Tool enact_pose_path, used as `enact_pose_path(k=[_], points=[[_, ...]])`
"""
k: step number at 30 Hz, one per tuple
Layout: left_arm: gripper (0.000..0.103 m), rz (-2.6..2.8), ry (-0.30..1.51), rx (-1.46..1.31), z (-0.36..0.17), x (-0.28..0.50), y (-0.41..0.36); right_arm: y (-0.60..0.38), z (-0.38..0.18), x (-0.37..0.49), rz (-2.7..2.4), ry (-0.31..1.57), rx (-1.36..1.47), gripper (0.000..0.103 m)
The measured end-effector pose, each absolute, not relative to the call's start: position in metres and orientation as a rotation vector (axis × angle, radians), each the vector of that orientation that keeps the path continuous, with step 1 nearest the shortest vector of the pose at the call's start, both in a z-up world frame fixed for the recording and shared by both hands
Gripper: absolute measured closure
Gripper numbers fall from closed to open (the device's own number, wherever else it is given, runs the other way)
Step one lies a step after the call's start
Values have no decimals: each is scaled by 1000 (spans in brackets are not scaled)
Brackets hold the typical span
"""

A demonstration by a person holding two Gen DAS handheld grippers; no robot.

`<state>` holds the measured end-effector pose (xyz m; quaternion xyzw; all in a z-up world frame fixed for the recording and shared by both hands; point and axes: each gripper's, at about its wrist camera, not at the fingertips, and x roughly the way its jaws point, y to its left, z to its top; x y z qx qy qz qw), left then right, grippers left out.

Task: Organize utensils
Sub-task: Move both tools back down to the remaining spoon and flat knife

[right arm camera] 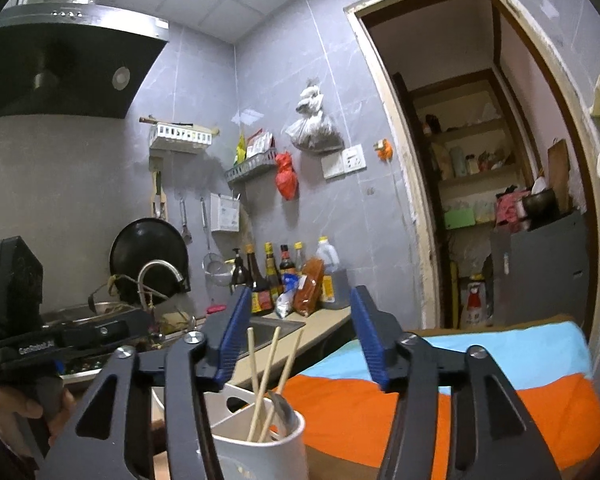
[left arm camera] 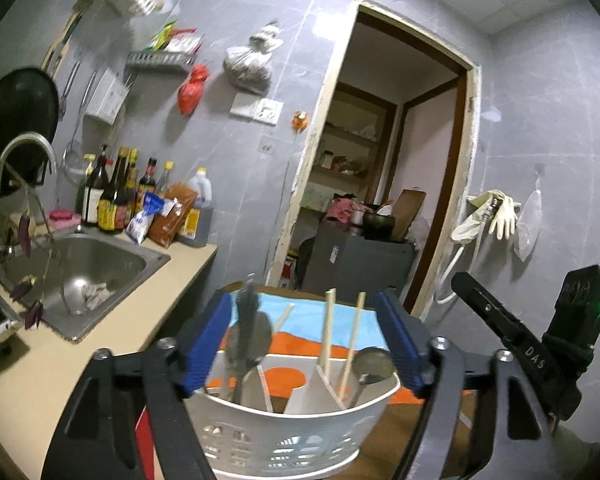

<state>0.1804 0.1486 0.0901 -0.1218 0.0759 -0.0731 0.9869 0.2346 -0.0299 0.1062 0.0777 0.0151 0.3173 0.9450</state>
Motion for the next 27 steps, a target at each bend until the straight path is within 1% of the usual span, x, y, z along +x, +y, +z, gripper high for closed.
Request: enact_pose_path(k=[1, 3, 4, 6, 8, 11, 12, 13, 22, 27], points=[[24, -147, 145, -229, 92, 179, 142, -36, 108, 232, 643, 29, 158, 44], [15, -157, 135, -207, 94, 176, 132, -47, 112, 226, 632, 28, 156, 39], [13, -162, 132, -195, 95, 174, 126, -52, 113, 224, 625, 26, 153, 33], [9, -168, 128, -174, 96, 173, 117, -64, 115, 216, 609, 17, 145, 25], [8, -177, 126, -151, 96, 172, 105, -75, 117, 210, 595, 15, 135, 21], [7, -197, 125, -127, 94, 172, 90, -93, 118, 200, 572, 19, 128, 11], [7, -203, 125, -124, 94, 172, 86, -99, 119, 197, 561, 19, 128, 4], [7, -211, 125, -119, 93, 172, 81, -105, 119, 193, 552, 17, 127, 0], [6, -304, 169, -83, 76, 178, 38, -156, 116, 172, 444, 39, 94, 0], [6, -365, 232, -67, 59, 187, 12, -181, 101, 171, 369, 99, 76, 0]])
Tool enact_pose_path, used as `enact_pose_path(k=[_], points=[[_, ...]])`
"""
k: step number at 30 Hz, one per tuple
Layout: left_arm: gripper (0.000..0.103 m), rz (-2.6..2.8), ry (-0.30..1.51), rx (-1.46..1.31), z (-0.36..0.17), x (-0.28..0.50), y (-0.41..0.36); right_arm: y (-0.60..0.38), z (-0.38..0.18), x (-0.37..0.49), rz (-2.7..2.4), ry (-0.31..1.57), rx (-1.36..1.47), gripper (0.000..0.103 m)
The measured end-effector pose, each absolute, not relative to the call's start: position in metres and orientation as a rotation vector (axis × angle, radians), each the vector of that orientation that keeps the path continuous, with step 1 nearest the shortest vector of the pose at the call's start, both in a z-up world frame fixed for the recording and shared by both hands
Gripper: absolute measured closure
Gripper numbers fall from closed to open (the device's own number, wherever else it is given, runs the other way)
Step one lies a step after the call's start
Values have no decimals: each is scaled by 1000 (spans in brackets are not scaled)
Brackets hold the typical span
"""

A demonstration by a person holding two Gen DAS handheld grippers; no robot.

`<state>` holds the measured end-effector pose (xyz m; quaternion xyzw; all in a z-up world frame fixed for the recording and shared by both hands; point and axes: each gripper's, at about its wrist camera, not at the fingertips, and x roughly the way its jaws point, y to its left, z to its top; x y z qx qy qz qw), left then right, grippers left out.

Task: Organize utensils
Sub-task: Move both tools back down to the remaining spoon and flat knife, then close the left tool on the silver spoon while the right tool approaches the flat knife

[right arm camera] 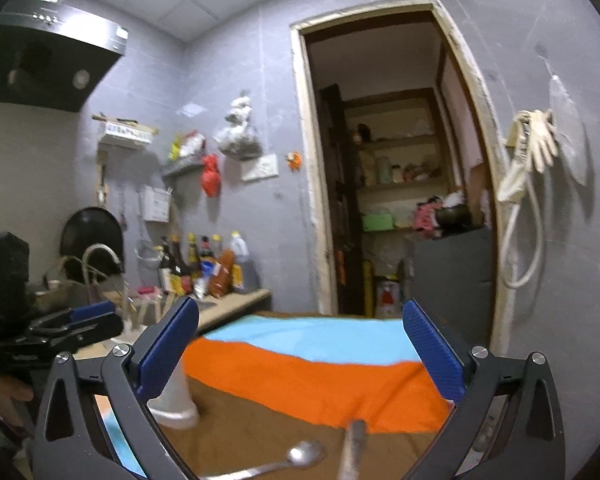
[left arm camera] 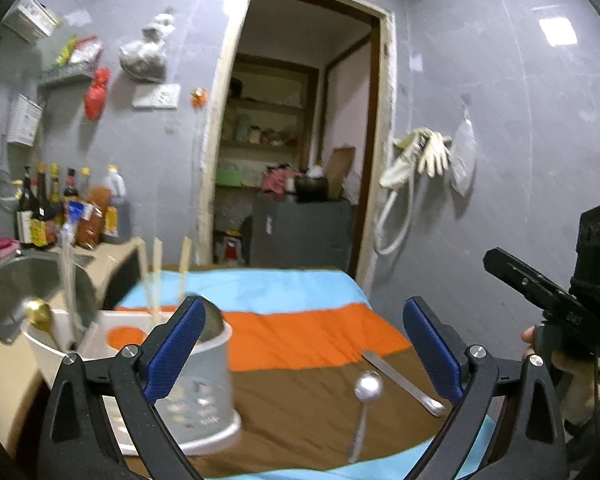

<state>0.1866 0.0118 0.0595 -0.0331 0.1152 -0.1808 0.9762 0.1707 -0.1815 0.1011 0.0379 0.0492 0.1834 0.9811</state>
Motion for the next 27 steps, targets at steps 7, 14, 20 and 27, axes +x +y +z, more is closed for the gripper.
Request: enact_pose_path(k=[7, 14, 20, 27], points=[[6, -434, 354, -39, 30, 203, -17, -206, 67, 174, 298, 240, 30, 0], [6, -492, 488, 36, 1, 219, -46, -217, 27, 180, 271, 425, 11, 1], [7, -547, 626, 34, -14, 243, -55, -218, 6, 184, 322, 570, 13, 15], [20, -616, 791, 57, -32, 271, -67, -212, -7, 187, 392, 676, 1, 31]])
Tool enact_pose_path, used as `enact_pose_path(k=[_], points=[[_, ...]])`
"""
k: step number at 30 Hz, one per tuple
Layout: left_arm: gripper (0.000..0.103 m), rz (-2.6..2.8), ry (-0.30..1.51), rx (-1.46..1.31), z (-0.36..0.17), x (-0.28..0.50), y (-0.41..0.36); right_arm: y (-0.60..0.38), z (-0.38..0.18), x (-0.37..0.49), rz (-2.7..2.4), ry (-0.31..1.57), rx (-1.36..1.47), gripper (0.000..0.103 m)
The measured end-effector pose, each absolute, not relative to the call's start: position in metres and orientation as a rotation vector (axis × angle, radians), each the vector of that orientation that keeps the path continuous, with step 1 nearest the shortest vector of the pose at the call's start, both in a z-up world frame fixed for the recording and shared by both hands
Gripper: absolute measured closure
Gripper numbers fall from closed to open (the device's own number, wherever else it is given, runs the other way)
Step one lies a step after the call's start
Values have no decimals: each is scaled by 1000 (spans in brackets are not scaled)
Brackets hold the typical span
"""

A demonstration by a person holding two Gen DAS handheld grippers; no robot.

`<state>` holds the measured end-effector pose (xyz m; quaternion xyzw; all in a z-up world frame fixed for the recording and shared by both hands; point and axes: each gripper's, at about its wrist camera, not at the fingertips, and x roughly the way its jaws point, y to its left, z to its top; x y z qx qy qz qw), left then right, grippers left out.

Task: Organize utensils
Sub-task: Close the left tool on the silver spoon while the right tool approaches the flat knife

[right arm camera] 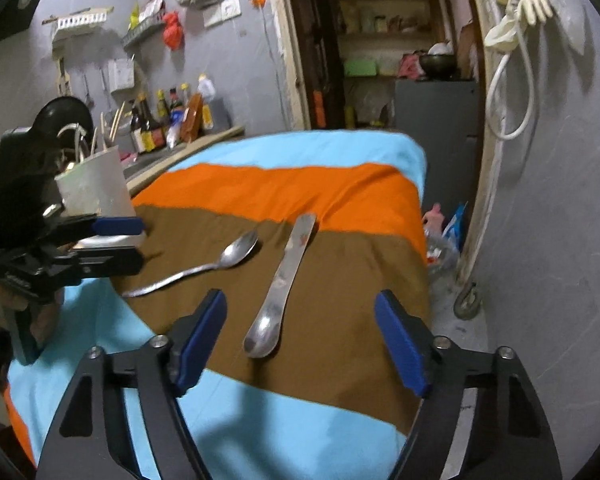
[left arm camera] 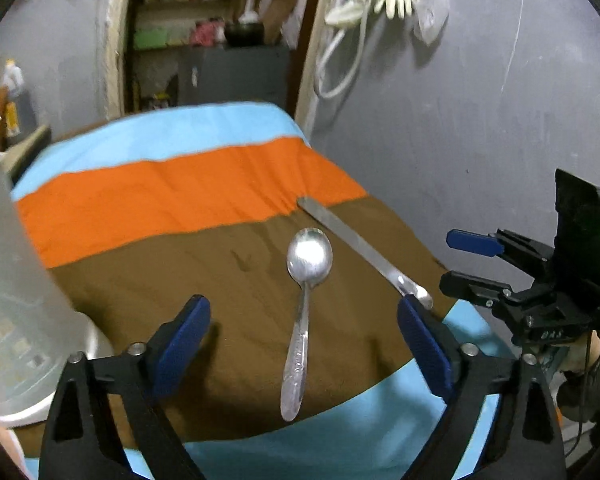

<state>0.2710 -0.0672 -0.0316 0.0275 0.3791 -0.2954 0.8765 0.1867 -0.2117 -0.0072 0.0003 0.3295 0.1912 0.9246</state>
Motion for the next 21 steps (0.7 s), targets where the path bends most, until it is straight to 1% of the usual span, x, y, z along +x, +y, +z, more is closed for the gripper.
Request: enact_pose_path(k=[1, 2, 3, 5, 10, 12, 17, 21], points=[[24, -620, 808, 64, -35, 274, -69, -210, -9, 187, 398, 689, -8, 33], [31, -623, 829, 72, -38, 278, -71, -207, -12, 187, 405, 707, -19, 35], [36, -630, 846, 78, -41, 282, -73, -205, -15, 188, 411, 725, -29, 36], [38, -648, 874, 87, -46, 286, -77, -202, -19, 187, 420, 751, -42, 41], [44, -651, 895, 134, -55, 298, -87, -199, -27, 188, 436, 798, -61, 48], [46, -646, 900, 155, -57, 304, -92, -197, -28, 188, 434, 798, -80, 48], [47, -608, 889, 241, -65, 316, -112, -192, -30, 189, 421, 794, -109, 49], [52, -597, 892, 269, -69, 326, -121, -192, -31, 191, 417, 791, -113, 49]])
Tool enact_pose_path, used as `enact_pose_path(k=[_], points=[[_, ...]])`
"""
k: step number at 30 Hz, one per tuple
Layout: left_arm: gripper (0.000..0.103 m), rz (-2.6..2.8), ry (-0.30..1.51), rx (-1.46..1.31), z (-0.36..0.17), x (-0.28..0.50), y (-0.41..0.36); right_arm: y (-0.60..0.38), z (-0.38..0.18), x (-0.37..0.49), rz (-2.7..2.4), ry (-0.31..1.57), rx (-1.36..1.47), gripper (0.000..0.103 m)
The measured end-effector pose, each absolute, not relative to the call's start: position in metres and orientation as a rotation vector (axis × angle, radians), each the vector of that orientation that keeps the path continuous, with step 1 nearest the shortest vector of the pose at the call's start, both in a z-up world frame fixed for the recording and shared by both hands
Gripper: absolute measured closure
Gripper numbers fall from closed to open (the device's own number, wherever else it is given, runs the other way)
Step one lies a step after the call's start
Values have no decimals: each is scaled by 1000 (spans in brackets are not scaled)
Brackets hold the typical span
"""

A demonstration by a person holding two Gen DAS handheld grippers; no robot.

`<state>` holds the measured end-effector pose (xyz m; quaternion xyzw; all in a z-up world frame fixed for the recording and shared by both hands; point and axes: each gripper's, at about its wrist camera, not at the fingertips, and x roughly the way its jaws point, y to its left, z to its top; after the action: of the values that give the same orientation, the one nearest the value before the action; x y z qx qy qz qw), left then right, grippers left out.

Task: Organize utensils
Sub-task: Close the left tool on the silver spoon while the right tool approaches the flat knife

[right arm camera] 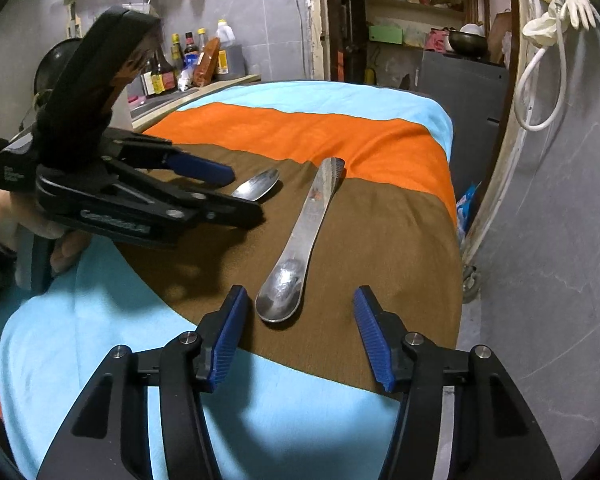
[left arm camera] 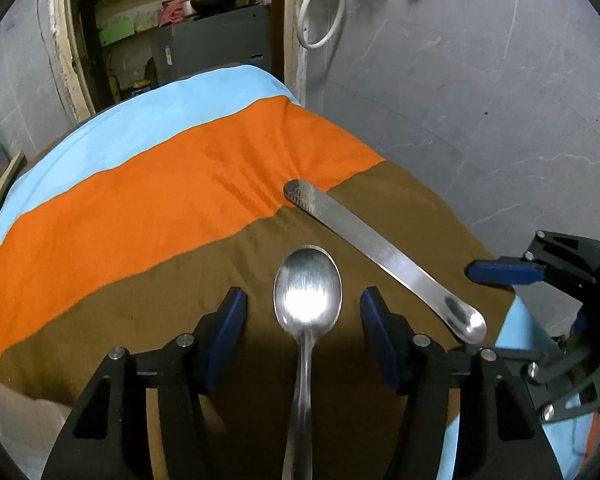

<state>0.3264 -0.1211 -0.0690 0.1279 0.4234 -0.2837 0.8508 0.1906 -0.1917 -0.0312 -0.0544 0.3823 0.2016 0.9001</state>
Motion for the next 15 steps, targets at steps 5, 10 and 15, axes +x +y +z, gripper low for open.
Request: enact_pose_path(k=[5, 10, 15], points=[[72, -624, 905, 245, -70, 334, -118, -189, -31, 193, 406, 794, -122, 49], [74, -634, 910, 216, -67, 335, -115, -187, -30, 203, 394, 806, -125, 52], [74, -605, 904, 177, -63, 337, -108, -188, -29, 211, 380, 817, -116, 55]])
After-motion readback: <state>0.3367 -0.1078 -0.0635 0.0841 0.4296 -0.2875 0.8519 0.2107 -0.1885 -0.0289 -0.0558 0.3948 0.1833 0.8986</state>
